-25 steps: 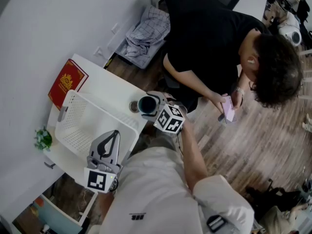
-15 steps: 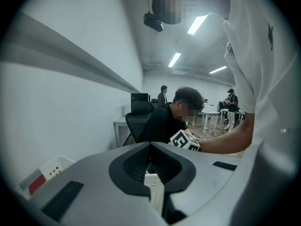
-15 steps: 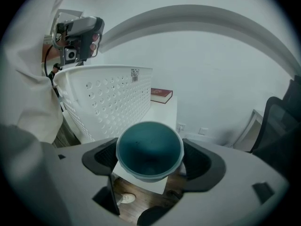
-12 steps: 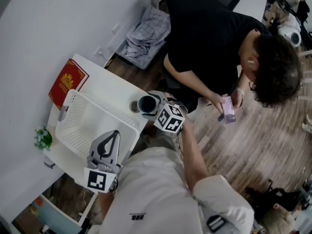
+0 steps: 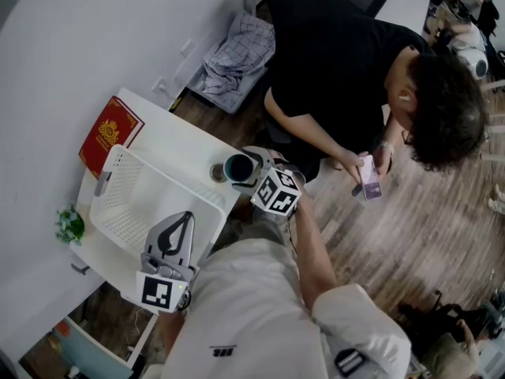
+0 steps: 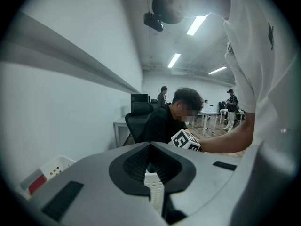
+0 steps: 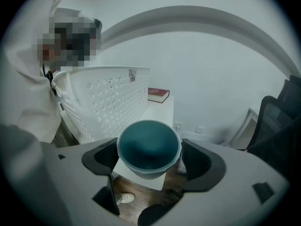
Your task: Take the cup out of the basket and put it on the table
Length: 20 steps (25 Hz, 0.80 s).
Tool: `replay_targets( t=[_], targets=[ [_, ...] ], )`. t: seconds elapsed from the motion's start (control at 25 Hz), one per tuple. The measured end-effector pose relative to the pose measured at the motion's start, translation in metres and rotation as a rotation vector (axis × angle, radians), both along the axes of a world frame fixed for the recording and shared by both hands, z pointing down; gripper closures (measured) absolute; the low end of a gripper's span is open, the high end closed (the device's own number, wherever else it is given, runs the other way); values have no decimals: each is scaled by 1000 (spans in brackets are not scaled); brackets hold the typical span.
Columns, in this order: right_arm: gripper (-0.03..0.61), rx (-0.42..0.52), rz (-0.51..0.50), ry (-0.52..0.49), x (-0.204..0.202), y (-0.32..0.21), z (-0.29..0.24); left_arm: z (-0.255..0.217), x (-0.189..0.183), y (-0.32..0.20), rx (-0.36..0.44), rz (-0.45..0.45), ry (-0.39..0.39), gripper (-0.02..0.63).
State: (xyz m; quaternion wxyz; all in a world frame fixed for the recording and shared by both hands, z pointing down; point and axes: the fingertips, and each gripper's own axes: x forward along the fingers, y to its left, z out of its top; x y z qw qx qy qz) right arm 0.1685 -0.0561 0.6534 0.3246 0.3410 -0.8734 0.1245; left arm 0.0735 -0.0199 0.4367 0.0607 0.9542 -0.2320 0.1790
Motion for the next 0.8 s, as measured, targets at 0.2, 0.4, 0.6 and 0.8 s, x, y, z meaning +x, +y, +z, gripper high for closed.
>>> replay_targets(
  t=[0.2, 0.4, 0.6, 0.8],
  targets=[
    [184, -1, 9, -7, 2, 3, -2, 0, 0, 1, 1, 7, -1, 604],
    [184, 1, 21, -18, 3, 5, -4, 0, 2, 3, 0, 15, 1, 604],
    [184, 3, 46, -21, 7, 8, -5, -1, 3, 6, 5, 29, 4, 604],
    [184, 11, 90, -36, 16, 18, -13, -2, 4, 10, 7, 44, 11, 604]
  ],
)
